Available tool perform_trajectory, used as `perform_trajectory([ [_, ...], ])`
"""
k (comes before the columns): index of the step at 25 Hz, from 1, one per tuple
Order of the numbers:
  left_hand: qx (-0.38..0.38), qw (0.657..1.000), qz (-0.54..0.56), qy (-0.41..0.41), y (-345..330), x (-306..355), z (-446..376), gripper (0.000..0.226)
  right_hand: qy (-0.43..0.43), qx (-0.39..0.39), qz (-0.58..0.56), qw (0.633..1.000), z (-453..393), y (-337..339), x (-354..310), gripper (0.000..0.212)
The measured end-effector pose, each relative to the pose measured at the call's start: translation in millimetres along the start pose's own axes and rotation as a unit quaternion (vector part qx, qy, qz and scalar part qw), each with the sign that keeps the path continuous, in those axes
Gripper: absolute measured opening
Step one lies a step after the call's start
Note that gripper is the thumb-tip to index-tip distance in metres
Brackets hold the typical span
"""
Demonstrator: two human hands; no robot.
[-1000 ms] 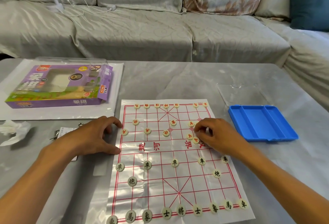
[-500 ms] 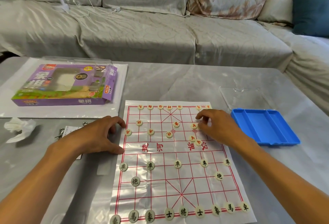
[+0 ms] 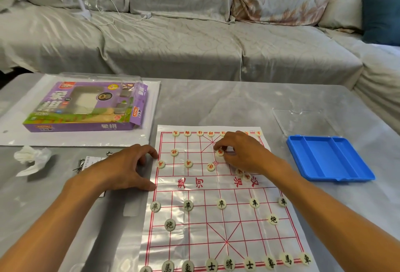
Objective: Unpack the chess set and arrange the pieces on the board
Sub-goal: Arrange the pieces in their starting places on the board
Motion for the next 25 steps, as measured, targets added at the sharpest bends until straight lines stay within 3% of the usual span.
perform_trajectory([
  [7,0.000,1.000,0.002,0.000,0,-1,0,0.068,-0.014,0.040,-0.012,0.999,1,-5,2,0.029],
  [12,0.000,1.000,0.000,0.002,0,-4,-2,0.069,-0.051,0.094,-0.003,0.994,-7,19,39,0.024],
  [19,-0.002,1.000,-0.002,0.000,0,-2,-1,0.069,-0.062,0.084,0.021,0.994,-29,24,45,0.037],
  [25,0.000,1.000,0.000,0.001,-1,-5,-2,0.069,-0.071,0.067,0.017,0.995,-30,18,47,0.036],
])
Point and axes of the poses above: each hand's wrist, its own z-axis away from the middle knuckle, its own y-axis out of the back of the hand, x = y × z, the point moved 2 cm from there along -z, towards the middle knuckle, and after that the axes turned 1 degree about y, right-handed, at the moved point
